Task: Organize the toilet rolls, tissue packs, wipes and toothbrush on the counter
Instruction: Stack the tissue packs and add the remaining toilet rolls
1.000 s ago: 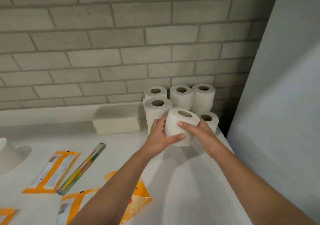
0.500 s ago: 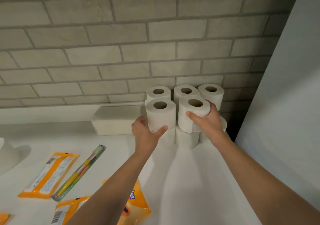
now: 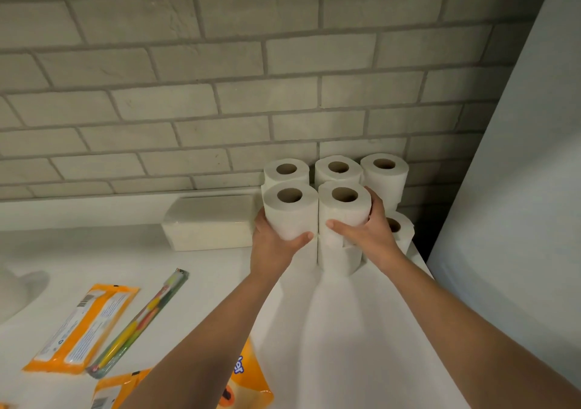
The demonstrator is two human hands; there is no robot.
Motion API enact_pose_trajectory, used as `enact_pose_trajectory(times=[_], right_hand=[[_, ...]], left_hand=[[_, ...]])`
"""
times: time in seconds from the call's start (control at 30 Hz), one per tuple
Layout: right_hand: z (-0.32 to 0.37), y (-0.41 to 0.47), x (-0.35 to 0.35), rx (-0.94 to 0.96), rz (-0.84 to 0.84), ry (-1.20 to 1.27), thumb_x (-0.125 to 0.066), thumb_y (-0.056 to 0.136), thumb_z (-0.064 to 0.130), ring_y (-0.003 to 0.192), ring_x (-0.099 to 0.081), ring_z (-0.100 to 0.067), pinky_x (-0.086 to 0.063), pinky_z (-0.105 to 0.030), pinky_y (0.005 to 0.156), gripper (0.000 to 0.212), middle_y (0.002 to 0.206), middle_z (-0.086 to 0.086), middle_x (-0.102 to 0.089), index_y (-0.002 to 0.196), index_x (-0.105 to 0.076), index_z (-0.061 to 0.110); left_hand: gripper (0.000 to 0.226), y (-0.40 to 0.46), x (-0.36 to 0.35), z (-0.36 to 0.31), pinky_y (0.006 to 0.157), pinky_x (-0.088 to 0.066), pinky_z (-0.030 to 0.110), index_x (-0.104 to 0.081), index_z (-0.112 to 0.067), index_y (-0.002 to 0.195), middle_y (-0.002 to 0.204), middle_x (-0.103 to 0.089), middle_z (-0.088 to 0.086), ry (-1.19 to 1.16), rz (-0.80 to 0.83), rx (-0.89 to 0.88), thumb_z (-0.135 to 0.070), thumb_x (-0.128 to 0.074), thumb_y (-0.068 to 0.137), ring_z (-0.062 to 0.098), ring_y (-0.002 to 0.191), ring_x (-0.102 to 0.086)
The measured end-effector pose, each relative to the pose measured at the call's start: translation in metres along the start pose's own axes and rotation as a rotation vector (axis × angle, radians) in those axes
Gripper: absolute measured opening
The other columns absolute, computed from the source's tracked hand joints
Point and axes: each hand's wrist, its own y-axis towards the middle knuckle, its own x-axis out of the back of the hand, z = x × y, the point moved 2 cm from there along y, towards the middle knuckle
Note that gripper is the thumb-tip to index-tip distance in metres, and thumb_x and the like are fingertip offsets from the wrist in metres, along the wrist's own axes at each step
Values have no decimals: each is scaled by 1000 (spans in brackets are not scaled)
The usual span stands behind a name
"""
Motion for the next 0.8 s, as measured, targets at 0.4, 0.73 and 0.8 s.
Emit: enact_pose_trajectory(times=[0.4, 0.73, 0.8], right_hand=[[2, -2, -8, -3, -51, -7, -90, 62, 25, 113, -46, -5, -39, -25, 92, 87, 128, 12, -49, 130, -37, 35], [4, -9, -5, -27, -41, -12, -88, 65, 25, 114, -44, -3, -37, -25, 93, 82, 123, 19, -47, 129, -38, 39], [-1, -11, -4, -47, -38, -37, -87, 67, 28, 117, -44, -5, -38, -29, 97, 80, 125, 19, -48, 132, -42, 36]], left_hand=[[98, 3, 4, 2, 93, -53, 38, -36, -14, 139, 135, -51, 2, 14, 19, 36, -37, -92, 63, 22, 122, -53], [103, 0, 4, 3, 100, -51, 45, -32, -16, 141, 140, -47, 1, 14, 60, 44, -45, -90, 62, 22, 128, -48], [100, 0, 5, 3, 98, -52, 46, -35, -18, 140, 137, -50, 0, 29, 74, 40, -50, -89, 61, 21, 126, -50]])
